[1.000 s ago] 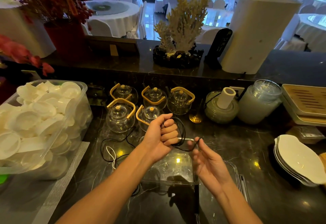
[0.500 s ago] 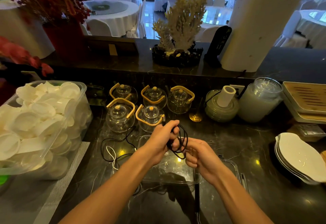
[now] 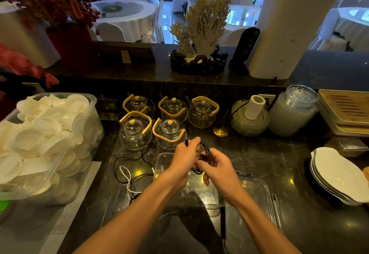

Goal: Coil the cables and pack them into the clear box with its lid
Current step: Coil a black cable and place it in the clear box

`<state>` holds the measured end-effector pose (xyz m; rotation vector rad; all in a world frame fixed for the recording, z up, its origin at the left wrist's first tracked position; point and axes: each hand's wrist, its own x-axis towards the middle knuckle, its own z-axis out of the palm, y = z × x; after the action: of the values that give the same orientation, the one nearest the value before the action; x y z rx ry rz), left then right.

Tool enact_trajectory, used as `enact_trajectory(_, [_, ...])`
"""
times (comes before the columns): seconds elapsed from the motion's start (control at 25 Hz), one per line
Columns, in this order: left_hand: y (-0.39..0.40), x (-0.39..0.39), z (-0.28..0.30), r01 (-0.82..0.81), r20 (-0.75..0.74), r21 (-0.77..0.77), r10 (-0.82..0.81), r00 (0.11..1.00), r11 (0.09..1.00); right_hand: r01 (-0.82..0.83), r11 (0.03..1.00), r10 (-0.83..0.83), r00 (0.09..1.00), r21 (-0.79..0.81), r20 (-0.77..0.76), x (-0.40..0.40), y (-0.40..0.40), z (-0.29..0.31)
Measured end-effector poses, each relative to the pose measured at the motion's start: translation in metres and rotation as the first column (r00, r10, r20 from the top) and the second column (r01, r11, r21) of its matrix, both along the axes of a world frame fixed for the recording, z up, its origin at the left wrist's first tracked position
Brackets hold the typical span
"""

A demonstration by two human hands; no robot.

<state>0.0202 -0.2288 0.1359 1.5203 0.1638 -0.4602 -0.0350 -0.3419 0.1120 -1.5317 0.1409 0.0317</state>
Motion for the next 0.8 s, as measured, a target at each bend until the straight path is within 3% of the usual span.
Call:
enact_trajectory(0.16, [-0.002,0.0,-0.007,-0.016,-0.143,-0.137,-0.004,0.99,0.99,0.25,0.949,-0.23,0.965,-0.19,0.124,0.0,0.008,-0.005])
enact_trajectory(0.32, [0.0,-0.001,-0.02,-0.073,-0.247,-0.255,0.008,0.969,0.964,0.367,0.83,-0.264,0.922,-0.421,0.282,0.001,0.009,-0.003])
enact_trajectory(0.36, [0.001,-0.002,-0.023,-0.069,-0.249,-0.253,0.004,0.968,0.965,0.397,0.822,-0.305,0.913,-0.409,0.273,0.002,0.008,0.0])
enact_trajectory(0.44, [0.005,-0.003,-0.026,-0.095,-0.277,-0.292,0.011,0.961,0.952,0.36,0.924,-0.338,0.926,-0.126,0.17,0.004,0.004,0.01])
enact_trajectory(0.52, [0.009,-0.001,-0.025,-0.111,-0.291,-0.38,-0.005,0.957,0.918,0.318,0.938,-0.327,0.944,0.137,0.044,0.004,-0.002,0.016])
enact_trajectory(0.64, [0.013,0.002,-0.014,0.027,-0.156,-0.409,-0.099,0.983,0.912,0.365,0.902,-0.326,0.926,0.232,-0.188,0.009,-0.016,0.009])
enact_trajectory(0.72, [0.012,0.001,-0.008,0.165,-0.041,-0.31,-0.186,0.982,0.936,0.338,0.875,-0.197,0.903,0.348,-0.382,0.012,-0.023,0.005])
enact_trajectory(0.8, [0.012,0.001,-0.005,0.276,0.024,-0.196,-0.277,0.961,0.941,0.262,0.886,-0.067,0.889,0.383,-0.453,0.016,-0.029,0.001])
